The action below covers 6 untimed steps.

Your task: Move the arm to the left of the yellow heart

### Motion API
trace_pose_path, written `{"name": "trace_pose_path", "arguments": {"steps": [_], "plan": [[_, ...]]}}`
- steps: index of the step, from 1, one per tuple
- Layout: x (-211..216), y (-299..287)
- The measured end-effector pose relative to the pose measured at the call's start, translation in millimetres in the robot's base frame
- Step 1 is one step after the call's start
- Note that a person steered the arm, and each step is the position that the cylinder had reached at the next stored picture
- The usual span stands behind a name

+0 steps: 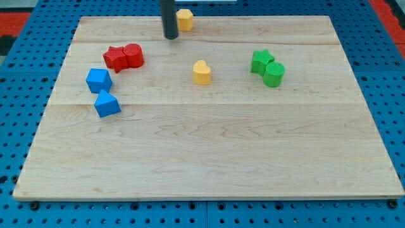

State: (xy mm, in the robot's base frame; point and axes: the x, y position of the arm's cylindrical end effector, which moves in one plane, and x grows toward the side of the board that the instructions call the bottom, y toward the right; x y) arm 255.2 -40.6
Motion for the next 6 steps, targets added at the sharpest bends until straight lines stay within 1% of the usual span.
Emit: {"name": "trace_pose_path", "arguments": {"steps": [1, 2, 3, 4, 5, 6], "plan": [[39.7, 83.8], [106.7, 120.2], [165.6, 93.7], [143.3, 17.6], [92.5, -2.1], [121.5, 7.6]]}}
